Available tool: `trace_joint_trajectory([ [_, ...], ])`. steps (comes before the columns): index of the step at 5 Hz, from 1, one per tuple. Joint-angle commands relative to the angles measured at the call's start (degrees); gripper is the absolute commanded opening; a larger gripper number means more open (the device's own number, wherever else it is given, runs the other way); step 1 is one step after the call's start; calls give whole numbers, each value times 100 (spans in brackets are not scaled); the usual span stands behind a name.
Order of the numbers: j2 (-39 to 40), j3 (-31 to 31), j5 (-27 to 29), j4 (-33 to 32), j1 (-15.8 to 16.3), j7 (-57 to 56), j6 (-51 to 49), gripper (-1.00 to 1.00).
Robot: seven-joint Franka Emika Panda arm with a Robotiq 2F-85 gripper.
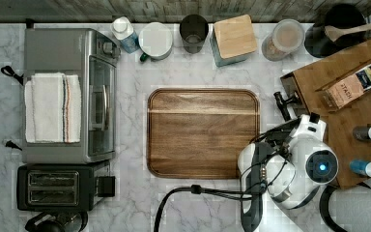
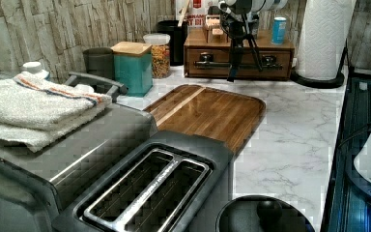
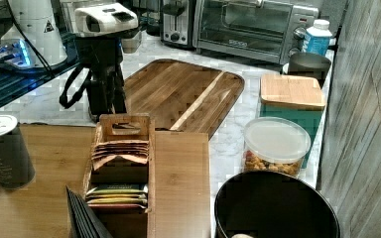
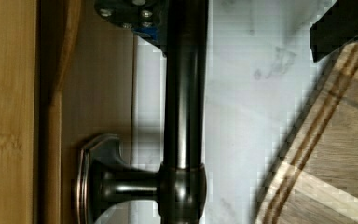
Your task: Open the drawer.
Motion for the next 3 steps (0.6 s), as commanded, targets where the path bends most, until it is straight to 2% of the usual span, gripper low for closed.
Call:
trace_joint_trajectory([
  [1,-461,-221,-478,-118,443,648,-1252,100],
  [3,-1403,-162,-1061,-1195,991,1446,-1288,100],
])
